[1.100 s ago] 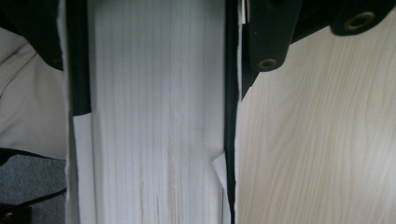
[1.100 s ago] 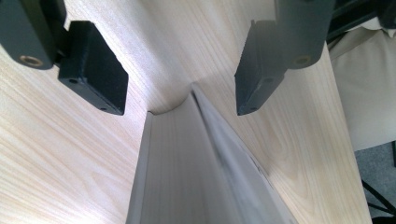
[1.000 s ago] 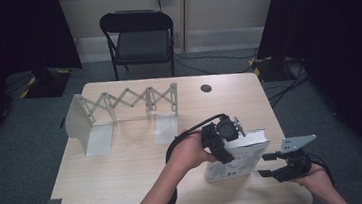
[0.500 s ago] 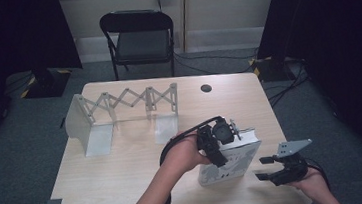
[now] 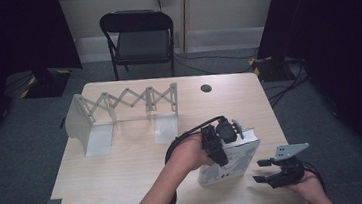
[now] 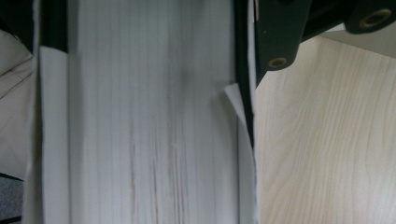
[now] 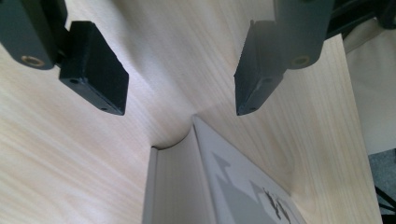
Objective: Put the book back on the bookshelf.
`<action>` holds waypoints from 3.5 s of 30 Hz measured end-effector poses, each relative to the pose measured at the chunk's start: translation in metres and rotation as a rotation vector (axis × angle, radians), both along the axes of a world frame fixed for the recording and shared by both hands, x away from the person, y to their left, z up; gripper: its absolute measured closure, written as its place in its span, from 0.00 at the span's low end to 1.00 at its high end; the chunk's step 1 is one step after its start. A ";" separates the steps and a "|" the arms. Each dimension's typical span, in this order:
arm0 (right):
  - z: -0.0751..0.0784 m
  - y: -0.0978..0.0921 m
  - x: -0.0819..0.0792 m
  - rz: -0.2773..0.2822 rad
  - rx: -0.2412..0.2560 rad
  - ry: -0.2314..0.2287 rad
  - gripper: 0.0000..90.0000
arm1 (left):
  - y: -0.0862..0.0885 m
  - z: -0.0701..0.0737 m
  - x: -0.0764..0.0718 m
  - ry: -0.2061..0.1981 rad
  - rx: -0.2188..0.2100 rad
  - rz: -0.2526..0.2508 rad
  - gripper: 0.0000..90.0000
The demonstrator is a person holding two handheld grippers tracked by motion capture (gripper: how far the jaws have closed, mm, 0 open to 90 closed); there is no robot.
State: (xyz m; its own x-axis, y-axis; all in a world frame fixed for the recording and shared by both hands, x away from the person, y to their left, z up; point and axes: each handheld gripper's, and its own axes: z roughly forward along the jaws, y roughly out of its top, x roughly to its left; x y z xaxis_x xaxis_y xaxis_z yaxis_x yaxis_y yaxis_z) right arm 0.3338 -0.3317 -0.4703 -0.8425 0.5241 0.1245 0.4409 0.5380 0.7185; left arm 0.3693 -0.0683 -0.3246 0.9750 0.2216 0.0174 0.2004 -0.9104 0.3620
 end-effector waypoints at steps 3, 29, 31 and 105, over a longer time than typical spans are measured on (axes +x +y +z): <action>-0.004 0.002 -0.001 0.007 -0.003 0.006 0.39 | 0.000 0.000 0.000 0.001 0.000 0.004 0.51; -0.012 0.002 -0.003 -0.003 -0.004 0.008 0.40 | -0.007 -0.002 0.001 0.014 0.032 0.021 0.52; -0.012 0.002 -0.003 -0.005 -0.006 0.012 0.40 | -0.008 -0.002 0.000 0.012 0.030 0.022 0.52; -0.028 0.015 -0.003 -0.075 -0.051 -0.109 0.18 | 0.086 0.035 0.010 -0.016 0.065 0.275 0.59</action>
